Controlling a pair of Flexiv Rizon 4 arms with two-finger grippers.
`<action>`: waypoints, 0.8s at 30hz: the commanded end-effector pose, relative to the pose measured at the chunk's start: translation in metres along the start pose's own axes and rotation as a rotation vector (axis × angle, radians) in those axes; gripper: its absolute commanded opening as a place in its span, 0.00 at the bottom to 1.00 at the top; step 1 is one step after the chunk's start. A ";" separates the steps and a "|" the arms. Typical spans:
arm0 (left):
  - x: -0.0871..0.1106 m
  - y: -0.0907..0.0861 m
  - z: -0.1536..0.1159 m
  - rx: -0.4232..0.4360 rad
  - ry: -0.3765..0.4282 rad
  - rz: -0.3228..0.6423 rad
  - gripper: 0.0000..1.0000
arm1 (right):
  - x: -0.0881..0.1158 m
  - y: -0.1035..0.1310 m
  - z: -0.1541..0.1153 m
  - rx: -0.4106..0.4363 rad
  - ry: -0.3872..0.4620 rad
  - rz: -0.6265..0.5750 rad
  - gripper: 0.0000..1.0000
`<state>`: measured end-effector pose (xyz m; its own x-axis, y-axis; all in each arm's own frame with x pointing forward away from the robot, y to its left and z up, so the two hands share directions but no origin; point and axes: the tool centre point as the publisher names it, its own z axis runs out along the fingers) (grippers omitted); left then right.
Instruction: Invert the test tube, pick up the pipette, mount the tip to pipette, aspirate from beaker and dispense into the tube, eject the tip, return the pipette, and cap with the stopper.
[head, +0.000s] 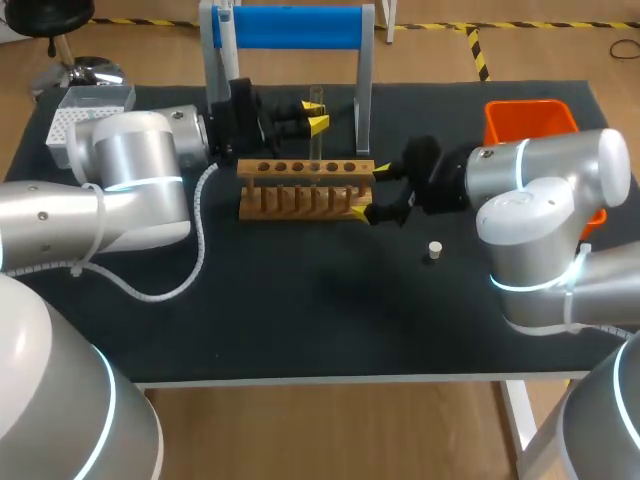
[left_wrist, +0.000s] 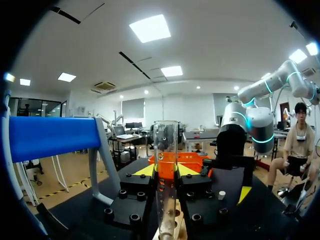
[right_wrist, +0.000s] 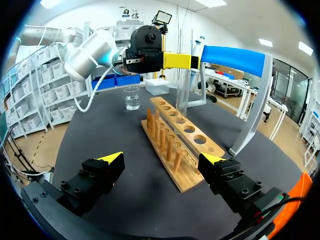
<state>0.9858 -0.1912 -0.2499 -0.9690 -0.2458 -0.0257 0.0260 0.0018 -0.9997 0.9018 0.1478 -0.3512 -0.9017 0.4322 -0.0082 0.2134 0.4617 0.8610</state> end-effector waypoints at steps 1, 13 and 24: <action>-0.003 0.006 0.002 0.004 0.003 0.000 0.00 | 0.000 0.000 -0.001 0.000 0.002 0.000 1.00; -0.006 0.021 0.000 -0.009 -0.003 -0.021 0.00 | 0.000 0.000 -0.001 0.000 0.002 0.000 1.00; -0.008 0.030 0.000 -0.008 -0.006 -0.024 0.00 | 0.000 0.000 -0.001 0.000 0.002 0.000 1.00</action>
<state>0.9917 -0.1876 -0.2753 -0.9670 -0.2549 -0.0009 -0.0015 0.0092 -1.0000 0.9017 0.1478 -0.3512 -0.9017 0.4323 -0.0084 0.2133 0.4618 0.8610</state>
